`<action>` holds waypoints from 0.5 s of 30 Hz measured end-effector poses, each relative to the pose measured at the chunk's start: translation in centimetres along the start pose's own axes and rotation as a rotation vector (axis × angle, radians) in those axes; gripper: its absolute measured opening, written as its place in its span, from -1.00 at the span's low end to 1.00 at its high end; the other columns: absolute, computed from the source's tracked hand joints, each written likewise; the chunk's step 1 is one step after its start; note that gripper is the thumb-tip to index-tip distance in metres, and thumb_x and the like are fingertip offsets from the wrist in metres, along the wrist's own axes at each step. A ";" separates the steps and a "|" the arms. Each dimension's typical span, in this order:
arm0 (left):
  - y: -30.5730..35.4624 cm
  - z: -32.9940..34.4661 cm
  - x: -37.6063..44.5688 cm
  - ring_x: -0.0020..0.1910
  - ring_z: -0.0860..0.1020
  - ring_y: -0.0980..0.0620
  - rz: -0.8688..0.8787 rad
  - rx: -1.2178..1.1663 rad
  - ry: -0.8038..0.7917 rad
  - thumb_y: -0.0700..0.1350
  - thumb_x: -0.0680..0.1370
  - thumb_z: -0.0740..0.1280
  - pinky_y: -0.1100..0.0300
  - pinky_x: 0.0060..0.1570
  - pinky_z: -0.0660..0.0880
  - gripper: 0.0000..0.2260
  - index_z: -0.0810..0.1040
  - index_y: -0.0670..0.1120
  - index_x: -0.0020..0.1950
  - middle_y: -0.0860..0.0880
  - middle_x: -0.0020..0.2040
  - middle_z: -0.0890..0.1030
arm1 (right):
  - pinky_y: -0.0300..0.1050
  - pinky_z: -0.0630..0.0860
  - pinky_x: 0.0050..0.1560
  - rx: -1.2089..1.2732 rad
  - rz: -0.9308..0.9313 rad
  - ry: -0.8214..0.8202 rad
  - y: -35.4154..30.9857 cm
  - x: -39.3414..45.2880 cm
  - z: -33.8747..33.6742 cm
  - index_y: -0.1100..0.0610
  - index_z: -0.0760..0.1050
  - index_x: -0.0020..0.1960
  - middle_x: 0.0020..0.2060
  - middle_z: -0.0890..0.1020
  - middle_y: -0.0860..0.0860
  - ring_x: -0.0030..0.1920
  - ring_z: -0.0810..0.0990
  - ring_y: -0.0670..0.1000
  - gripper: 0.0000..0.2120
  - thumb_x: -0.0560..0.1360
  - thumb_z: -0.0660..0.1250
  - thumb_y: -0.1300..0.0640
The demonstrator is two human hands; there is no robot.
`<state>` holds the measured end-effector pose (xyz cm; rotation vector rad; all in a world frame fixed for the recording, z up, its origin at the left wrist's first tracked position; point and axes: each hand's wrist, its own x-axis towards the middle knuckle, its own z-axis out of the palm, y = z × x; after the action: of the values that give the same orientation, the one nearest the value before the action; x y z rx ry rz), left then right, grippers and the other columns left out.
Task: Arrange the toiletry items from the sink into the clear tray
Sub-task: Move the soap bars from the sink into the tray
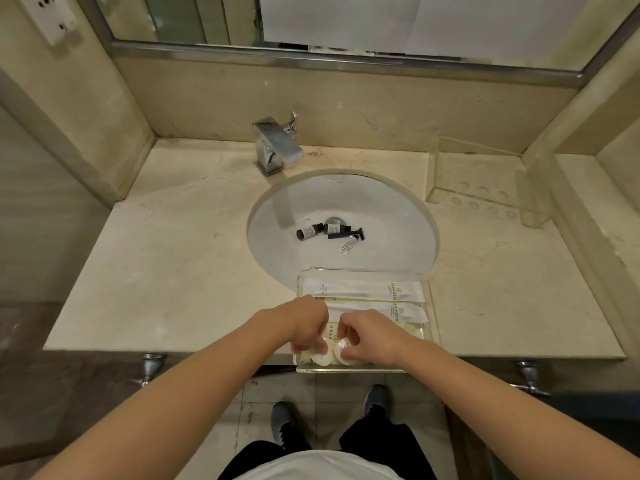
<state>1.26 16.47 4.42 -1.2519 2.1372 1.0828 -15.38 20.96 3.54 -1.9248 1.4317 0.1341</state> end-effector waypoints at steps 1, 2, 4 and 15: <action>0.0 0.0 0.1 -0.49 0.58 0.07 0.003 0.013 -0.006 -0.05 0.47 0.45 0.25 -0.29 0.54 -0.76 0.60 -0.24 -0.08 -0.11 -0.26 0.70 | -0.20 0.38 -0.25 -0.004 -0.002 -0.008 0.0 0.1 -0.1 0.08 0.51 0.02 -0.21 0.55 -0.06 -0.21 0.49 -0.03 -0.76 0.39 0.43 0.08; 0.0 -0.1 0.1 -0.50 0.57 0.07 0.004 0.021 -0.009 -0.03 0.47 0.45 0.25 -0.30 0.54 -0.74 0.60 -0.23 -0.07 -0.12 -0.23 0.71 | -0.20 0.38 -0.26 -0.007 -0.005 -0.015 0.0 0.2 -0.1 0.08 0.51 0.02 -0.21 0.55 -0.06 -0.21 0.49 -0.03 -0.76 0.39 0.43 0.07; -0.2 -0.4 0.2 -0.51 0.56 0.08 0.005 0.016 -0.012 -0.01 0.45 0.47 0.26 -0.36 0.48 -0.70 0.59 -0.24 -0.06 -0.14 -0.21 0.71 | -0.20 0.40 -0.24 -0.001 -0.006 -0.026 0.0 0.4 -0.3 0.07 0.51 0.01 -0.21 0.55 -0.06 -0.20 0.50 -0.03 -0.75 0.38 0.45 0.05; -2.8 -4.1 1.4 -0.46 0.53 0.06 0.003 -0.257 0.216 -0.04 0.49 0.41 0.23 -0.35 0.50 -0.80 0.47 -0.10 -0.21 -0.02 -0.33 0.62 | -0.17 0.52 -0.20 0.091 -0.012 0.175 0.4 2.5 -2.8 0.07 0.55 -0.14 -0.31 0.58 -0.10 -0.27 0.54 -0.09 -0.93 0.44 0.39 0.07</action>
<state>3.07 11.67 4.80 -1.5452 2.2069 1.3097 -15.70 17.29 4.20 -1.9086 1.5118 -0.1065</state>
